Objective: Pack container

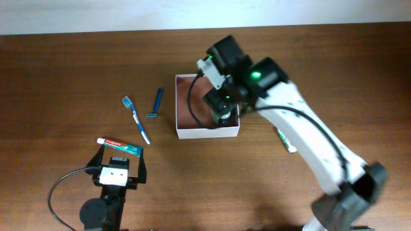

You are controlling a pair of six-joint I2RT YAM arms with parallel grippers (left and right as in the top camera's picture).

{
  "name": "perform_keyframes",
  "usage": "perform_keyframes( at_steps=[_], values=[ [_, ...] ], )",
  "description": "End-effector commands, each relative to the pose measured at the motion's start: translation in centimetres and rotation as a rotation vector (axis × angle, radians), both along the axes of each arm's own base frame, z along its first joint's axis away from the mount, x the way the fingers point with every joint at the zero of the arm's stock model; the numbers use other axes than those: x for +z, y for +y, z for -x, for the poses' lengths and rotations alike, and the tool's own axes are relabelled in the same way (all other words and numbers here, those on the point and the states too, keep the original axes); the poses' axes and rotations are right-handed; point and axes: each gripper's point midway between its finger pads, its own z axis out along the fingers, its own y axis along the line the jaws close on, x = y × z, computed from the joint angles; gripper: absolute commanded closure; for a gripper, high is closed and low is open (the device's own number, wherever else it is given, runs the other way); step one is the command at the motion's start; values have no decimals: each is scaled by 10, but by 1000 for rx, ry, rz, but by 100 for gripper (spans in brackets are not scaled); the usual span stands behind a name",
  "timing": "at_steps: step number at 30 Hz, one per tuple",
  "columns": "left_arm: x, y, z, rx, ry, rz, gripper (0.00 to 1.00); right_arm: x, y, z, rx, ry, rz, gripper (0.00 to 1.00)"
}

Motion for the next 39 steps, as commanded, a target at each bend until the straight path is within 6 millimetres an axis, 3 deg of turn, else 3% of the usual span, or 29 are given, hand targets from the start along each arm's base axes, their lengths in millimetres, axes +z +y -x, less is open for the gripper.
perform_keyframes(
  at_steps=[1,7,9,14,17,23,28,33,39],
  values=[
    [-1,2,0,10,-2,8,0,43,-43,4,-123,-87,-8,21],
    [-1,2,0,11,-2,8,0,31,-114,15,-293,31,77,19],
    [-1,2,0,10,-2,8,0,23,-134,16,-380,78,83,12],
    [-1,2,0,10,-2,8,0,-12,-186,13,-578,183,93,10],
    [-1,2,0,10,-2,8,0,-36,-206,15,-656,235,89,10],
    [-1,2,0,10,-2,8,0,-106,-217,29,-703,352,17,14],
    [-1,2,0,11,-2,8,0,-158,-220,43,-712,376,27,25],
    [-1,2,0,10,-2,8,0,-188,-222,49,-684,353,39,36],
    [-1,2,0,10,-2,8,0,-200,-222,49,-680,332,32,46]
  ],
)
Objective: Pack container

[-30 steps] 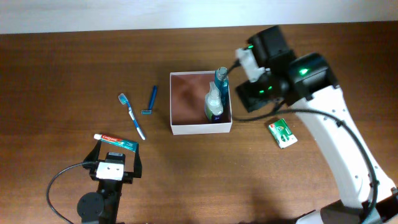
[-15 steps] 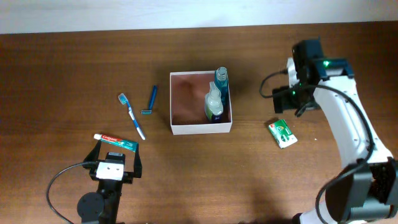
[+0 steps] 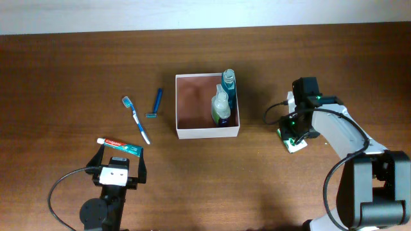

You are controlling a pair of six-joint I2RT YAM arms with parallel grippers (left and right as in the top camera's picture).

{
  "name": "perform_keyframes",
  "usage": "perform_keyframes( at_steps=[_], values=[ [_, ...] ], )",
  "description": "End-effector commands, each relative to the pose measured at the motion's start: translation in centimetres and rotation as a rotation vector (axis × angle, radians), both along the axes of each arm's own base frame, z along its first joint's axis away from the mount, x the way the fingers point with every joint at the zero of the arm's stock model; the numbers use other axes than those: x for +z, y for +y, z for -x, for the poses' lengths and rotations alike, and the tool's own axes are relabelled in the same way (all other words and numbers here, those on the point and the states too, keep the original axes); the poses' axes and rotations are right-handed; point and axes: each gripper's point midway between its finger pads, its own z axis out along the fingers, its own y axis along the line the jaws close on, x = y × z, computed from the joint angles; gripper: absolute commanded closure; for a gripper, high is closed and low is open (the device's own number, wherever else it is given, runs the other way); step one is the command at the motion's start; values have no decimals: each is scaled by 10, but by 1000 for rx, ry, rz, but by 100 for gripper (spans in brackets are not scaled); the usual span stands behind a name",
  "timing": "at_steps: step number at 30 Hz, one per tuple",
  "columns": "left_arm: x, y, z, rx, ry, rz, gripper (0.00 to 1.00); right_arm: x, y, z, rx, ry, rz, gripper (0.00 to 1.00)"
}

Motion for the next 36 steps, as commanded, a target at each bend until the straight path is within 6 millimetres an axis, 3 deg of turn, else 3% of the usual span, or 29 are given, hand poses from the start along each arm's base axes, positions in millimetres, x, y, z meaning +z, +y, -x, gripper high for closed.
perform_keyframes(
  at_steps=[1,10,20,36],
  values=[
    [-1,2,0,11,-2,8,0,-8,-1,3,4,-1,-4,47],
    [-1,2,0,10,-2,8,0,-22,-1,5,4,-24,-4,47],
    [-1,2,0,11,-2,8,0,-22,-1,5,4,-27,-4,47],
    [-1,2,0,11,-2,8,0,-22,6,5,6,-27,-43,73]
  ],
)
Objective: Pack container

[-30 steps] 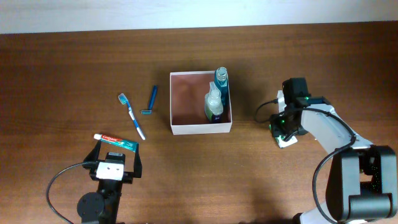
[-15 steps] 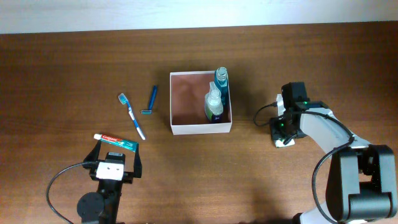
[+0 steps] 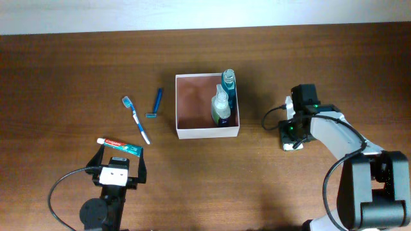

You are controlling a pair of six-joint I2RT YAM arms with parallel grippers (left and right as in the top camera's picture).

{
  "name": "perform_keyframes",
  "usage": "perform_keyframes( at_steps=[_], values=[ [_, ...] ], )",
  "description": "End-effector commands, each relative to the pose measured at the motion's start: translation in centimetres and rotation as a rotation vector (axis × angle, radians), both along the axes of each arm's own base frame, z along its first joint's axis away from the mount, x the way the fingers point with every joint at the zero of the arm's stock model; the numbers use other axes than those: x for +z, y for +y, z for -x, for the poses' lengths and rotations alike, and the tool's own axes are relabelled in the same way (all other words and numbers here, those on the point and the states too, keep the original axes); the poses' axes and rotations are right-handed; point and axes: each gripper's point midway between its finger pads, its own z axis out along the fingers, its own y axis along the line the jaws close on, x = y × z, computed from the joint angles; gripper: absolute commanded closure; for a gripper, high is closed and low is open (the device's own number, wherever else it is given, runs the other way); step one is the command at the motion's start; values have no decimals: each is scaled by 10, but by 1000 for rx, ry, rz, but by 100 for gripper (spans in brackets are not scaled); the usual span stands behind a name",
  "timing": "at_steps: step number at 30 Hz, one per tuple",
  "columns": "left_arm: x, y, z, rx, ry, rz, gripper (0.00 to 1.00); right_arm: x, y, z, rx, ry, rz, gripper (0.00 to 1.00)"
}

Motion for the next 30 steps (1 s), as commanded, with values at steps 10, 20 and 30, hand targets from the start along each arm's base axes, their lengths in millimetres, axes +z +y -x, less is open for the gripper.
perform_keyframes(
  at_steps=[10,20,30],
  values=[
    [-1,2,0,11,-2,8,0,27,18,-8,6,31,-114,75],
    [-1,2,0,10,-2,8,0,43,18,-12,5,38,-114,74],
    [-1,2,0,10,-2,8,0,40,17,3,1,99,-109,73]
  ],
)
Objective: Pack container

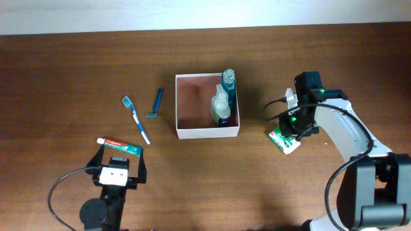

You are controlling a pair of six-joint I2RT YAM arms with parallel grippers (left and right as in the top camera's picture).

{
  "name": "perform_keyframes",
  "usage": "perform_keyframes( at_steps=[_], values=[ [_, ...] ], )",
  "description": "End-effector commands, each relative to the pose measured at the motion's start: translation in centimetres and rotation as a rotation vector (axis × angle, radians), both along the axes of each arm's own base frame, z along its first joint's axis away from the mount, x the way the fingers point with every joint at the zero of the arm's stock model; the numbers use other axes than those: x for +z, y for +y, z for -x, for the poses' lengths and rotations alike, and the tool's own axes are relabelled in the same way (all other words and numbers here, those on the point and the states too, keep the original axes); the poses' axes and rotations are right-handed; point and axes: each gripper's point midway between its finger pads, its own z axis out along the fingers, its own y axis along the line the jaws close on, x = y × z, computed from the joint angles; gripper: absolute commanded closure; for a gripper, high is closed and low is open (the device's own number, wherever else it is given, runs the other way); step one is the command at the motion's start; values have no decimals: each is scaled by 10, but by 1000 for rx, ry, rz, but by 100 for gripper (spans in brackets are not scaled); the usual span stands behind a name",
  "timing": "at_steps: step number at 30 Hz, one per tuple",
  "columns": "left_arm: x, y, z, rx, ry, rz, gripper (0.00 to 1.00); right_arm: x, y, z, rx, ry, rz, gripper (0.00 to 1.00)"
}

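A white box (192,131) stands mid-table with a blue bottle (228,79) and a pale spray bottle (220,102) along its right wall. To the box's right, my right gripper (288,130) is shut on a green-and-white packet (282,141), which sticks out toward the box from under the fingers. On the left lie a toothbrush (136,120), a blue razor (156,102) and a toothpaste tube (118,145). My left gripper (120,162) rests open at the front left, just short of the toothpaste.
The wooden table (64,70) runs to a pale wall at the back. The right arm (343,128) and its cable arch over the table's right side. The left half of the box floor (192,102) is bare.
The right gripper, which was down over the packet, now holds it. The packet has shifted a little left toward the box and turned. The left arm has not moved.
The right gripper was over the box's right side with the bottles beneath it. Then the bottles stood in the box and the gripper hovered at the packet on the right. It came down over the packet, and now holds it slightly nearer the box.
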Motion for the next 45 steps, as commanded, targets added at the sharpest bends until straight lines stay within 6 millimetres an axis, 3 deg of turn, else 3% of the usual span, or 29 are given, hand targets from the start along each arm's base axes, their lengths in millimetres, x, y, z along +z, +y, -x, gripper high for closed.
perform_keyframes(
  at_steps=[1,6,7,11,16,21,31,36,45],
  values=[
    [-1,2,0,10,-2,8,0,0,-1,1,-8,10,0,74],
    [-1,2,0,10,-2,8,0,0,-7,-2,-10,-2,32,72],
    [-1,2,0,10,-2,8,0,0,-7,-3,-7,-6,33,62],
    [-1,2,0,10,-2,8,0,0,-7,-6,-8,-19,33,58],
    [-1,2,0,10,-2,8,0,0,-7,-11,15,-39,39,41],
    [-1,2,0,10,-2,8,0,-1,-7,-10,23,-37,39,34],
    [-1,2,0,10,-2,8,0,-29,-7,3,22,-30,39,15],
    [-1,2,0,10,-2,8,0,-37,-7,7,22,-29,39,16],
    [-1,2,0,10,-2,8,0,-37,-7,5,22,-36,38,39]
  ],
)
